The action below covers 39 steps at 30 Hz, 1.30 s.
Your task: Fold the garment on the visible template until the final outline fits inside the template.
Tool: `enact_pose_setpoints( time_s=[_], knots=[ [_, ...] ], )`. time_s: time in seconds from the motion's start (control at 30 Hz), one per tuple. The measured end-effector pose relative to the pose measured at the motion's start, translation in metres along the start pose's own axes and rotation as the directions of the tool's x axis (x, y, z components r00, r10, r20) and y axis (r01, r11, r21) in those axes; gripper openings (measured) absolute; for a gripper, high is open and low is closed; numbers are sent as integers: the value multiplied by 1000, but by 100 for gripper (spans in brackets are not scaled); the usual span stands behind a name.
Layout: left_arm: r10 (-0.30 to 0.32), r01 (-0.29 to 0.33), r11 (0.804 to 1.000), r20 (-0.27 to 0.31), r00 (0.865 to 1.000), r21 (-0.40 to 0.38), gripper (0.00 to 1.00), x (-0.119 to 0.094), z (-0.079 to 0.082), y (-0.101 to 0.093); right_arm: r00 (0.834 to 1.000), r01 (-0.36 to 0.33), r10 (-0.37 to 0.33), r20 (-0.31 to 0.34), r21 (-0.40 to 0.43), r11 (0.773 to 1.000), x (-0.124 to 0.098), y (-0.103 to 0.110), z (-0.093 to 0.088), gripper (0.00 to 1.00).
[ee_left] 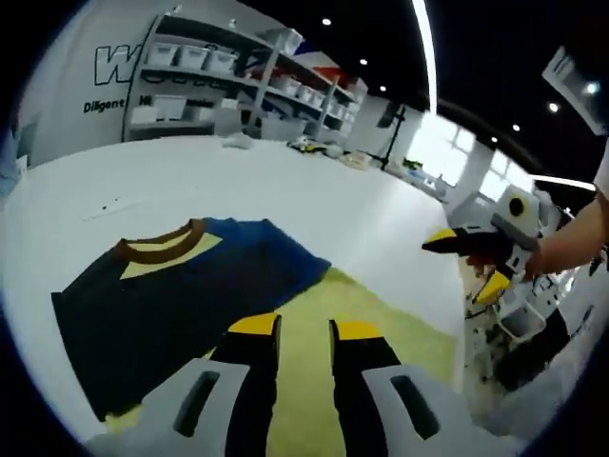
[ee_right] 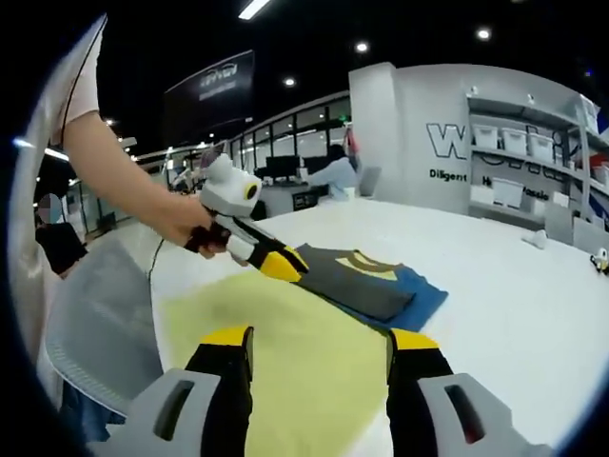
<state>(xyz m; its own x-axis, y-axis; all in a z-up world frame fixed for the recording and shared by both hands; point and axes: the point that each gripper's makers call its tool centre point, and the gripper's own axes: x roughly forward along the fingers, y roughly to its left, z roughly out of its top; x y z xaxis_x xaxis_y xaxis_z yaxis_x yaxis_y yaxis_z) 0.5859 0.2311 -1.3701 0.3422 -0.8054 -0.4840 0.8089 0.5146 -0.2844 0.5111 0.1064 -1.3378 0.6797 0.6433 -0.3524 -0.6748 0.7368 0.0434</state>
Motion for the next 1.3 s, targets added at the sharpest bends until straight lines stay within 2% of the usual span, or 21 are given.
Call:
enact_pose_setpoints(
  time_s=[0.1,0.3,0.33,0.53,0.57,0.67,0.97,1.13,1.2,1.3],
  knots=[
    [3,-2,999,-36,999,36,18,-27,-22,-1,999,-40,39,-22,-23,999,1,9,-7,53],
    [17,-11,998,-98,995,55,20,-76,-66,-3,989,-131,125,-78,-68,989,0,30,-26,52],
    [19,-8,996,-132,991,85,20,-86,-77,-4,986,-149,142,-87,-71,986,-2,35,-30,51],
    [15,16,989,-203,979,149,22,-118,-109,-13,965,-231,211,-157,-114,966,-9,51,-50,47],
    [22,24,982,-238,971,188,22,-124,-117,-14,959,-250,227,-172,-126,960,-11,54,-54,46],
    [10,62,969,-288,957,240,22,-133,-131,-23,944,-285,249,-214,-154,946,-16,58,-64,45],
    [24,111,936,-377,926,333,23,-149,-162,-30,911,-344,273,-307,-204,917,-31,66,-93,37],
    [33,143,917,-428,903,372,23,-154,-178,-29,903,-352,272,-332,-210,912,-37,68,-104,35],
    [40,172,899,-466,884,404,24,-157,-187,-29,899,-353,269,-345,-211,912,-40,68,-109,34],
    [63,163,894,-475,878,418,22,-158,-193,-26,896,-352,264,-357,-209,912,-42,67,-113,34]
  ],
)
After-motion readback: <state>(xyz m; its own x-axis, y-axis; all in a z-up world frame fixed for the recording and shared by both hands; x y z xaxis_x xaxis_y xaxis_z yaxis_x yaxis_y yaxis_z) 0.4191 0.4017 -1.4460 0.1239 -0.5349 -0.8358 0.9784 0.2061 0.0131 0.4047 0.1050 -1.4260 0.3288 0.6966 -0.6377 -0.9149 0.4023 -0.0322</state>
